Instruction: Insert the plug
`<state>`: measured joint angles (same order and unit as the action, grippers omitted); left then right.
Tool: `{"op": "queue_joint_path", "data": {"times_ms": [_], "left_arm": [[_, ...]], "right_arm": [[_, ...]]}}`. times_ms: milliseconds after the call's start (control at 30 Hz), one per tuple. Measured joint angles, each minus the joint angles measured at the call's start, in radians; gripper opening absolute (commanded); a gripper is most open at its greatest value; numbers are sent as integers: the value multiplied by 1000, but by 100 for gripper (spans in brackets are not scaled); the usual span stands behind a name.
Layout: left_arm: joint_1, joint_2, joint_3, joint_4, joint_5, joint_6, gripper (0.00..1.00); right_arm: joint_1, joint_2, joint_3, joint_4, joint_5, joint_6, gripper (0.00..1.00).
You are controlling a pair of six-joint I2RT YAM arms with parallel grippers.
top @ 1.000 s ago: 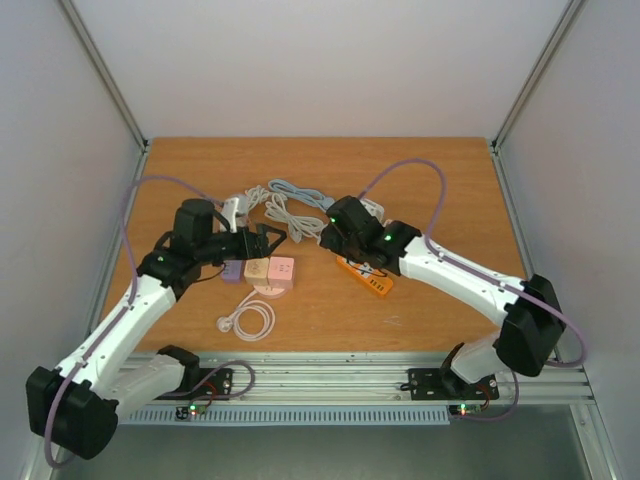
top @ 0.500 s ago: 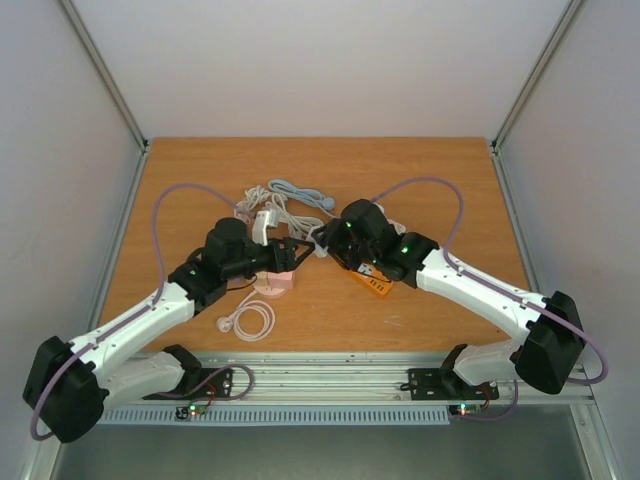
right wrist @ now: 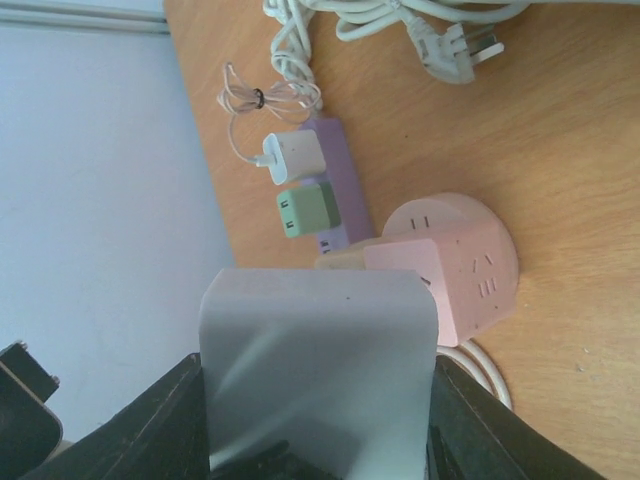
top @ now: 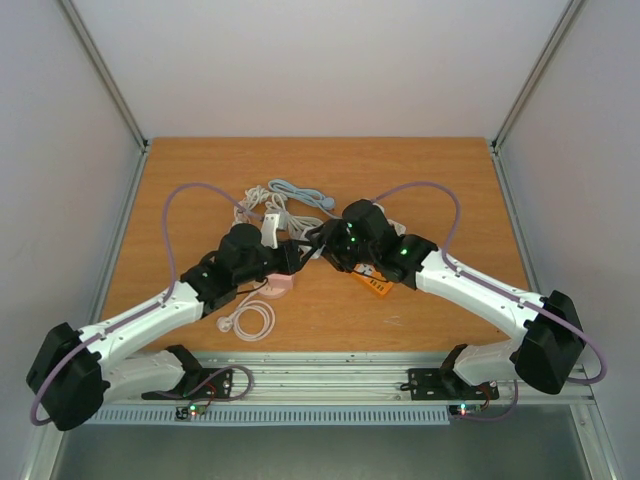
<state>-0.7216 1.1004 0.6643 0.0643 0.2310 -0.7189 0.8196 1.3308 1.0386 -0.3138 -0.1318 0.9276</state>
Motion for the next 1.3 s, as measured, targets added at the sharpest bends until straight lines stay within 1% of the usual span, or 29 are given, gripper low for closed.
{"op": "queue_joint_path", "data": {"times_ms": [33, 67, 100, 167, 233, 300, 400, 600, 733, 933, 1133, 1300], "left_arm": [[0, 0, 0, 0, -8, 8, 21], [-4, 1, -1, -1, -16, 24, 15], [-6, 3, -1, -2, -18, 26, 11], [-6, 8, -1, 0, -19, 23, 7], [-6, 10, -1, 0, -19, 26, 4], [-4, 12, -1, -2, -19, 42, 2], [-4, 20, 3, -18, -10, 95, 1], [-5, 121, 60, -73, 40, 249, 0], [-13, 208, 115, -85, 49, 339, 0], [-37, 289, 159, -72, 26, 458, 0], [-42, 350, 161, -15, 18, 544, 0], [-44, 444, 205, 34, 27, 628, 0]], "right_arm": [[-1, 0, 0, -1, 0, 0, 54], [-1, 0, 0, -5, 0, 0, 58], [-1, 0, 0, -11, -1, -2, 67], [-2, 0, 0, -15, -2, -12, 78], [-3, -5, 0, -20, -3, -27, 84], [-6, -16, 0, -34, 2, -61, 87], [-19, -69, -2, -77, 13, -151, 87], [-164, -214, -41, -159, 23, -316, 87], [-230, -299, -80, -265, 62, -387, 87], [-237, -383, -96, -409, 135, -435, 87], [-237, -452, -96, -556, 219, -439, 84], [-237, -516, -95, -700, 270, -433, 82]]}}
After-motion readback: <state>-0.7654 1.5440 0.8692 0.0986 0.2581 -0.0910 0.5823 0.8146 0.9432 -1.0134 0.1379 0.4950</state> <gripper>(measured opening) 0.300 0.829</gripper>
